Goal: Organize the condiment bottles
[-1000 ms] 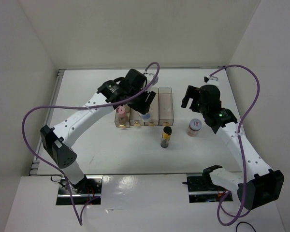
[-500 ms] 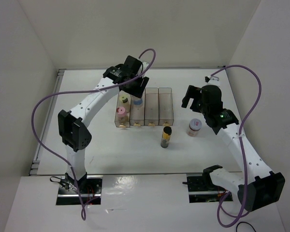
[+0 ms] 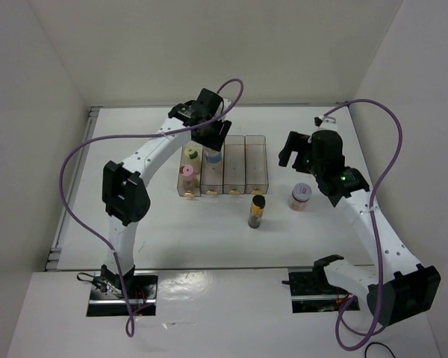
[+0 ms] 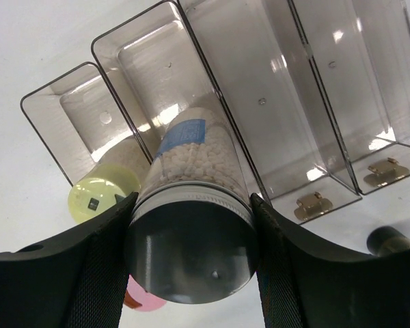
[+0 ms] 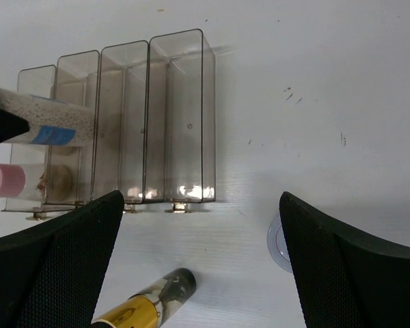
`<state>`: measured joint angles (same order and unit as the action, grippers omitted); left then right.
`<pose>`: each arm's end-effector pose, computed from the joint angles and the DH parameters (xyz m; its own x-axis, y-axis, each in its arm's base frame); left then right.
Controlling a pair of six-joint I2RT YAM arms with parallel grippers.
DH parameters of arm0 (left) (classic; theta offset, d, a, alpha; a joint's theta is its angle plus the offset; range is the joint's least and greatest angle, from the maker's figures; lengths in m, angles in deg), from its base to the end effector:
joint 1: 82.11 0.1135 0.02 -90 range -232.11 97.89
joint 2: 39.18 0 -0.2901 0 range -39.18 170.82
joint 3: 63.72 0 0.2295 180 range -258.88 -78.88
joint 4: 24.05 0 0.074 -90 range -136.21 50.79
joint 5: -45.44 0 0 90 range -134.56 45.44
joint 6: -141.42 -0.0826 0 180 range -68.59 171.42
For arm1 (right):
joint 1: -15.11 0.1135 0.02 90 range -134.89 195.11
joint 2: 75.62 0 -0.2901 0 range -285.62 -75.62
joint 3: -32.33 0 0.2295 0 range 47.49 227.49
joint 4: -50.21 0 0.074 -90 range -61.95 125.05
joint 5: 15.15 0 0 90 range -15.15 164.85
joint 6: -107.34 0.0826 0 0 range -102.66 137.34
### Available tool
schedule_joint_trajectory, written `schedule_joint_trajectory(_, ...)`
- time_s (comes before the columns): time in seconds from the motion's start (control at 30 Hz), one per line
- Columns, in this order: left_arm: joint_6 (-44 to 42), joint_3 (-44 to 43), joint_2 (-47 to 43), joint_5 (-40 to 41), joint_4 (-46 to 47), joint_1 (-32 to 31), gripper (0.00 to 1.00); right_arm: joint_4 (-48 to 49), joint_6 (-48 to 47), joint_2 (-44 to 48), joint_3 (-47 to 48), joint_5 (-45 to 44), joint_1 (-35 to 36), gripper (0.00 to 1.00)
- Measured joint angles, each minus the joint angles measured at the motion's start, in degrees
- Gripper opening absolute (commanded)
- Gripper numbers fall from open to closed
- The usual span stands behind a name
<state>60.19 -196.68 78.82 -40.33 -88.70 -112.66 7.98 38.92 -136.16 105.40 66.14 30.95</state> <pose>0.4157 -0.2383 0.3096 -0.7200 0.2484 -0.6479 0.3602 0.9319 -0.0430 0.2310 0.0525 0.3388 -0.4959 0.2372 -0.8353 0.0421 0.9674 0.2497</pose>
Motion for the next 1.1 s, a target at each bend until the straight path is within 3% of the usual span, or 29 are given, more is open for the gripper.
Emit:
schedule_joint_trajectory(0.43,0.17,-0.07,3.69,0.46,1.01,0.11,0.69,-1.88,-4.35,-2.38,7.69,9.16,1.33,0.99)
schedule_joint_trajectory(0.73,0.28,-0.07,5.9,0.48,1.97,0.11,0.7,-8.66,-7.19,-10.21,10.23,6.73,14.62,0.99)
schedule_joint_trajectory(0.83,0.35,-0.07,5.95,0.48,2.12,0.11,0.75,-9.88,-7.61,-11.13,11.28,5.55,17.27,0.99)
schedule_joint_trajectory(0.93,0.35,-0.07,5.95,0.68,2.51,0.11,0.9,-10.82,-7.78,-11.41,12.15,4.61,18.36,0.99)
schedule_joint_trajectory(1.1,0.37,-0.07,5.95,1.05,2.58,0.11,0.99,-12.11,-7.8,-11.74,12.61,3.5,19.98,0.99)
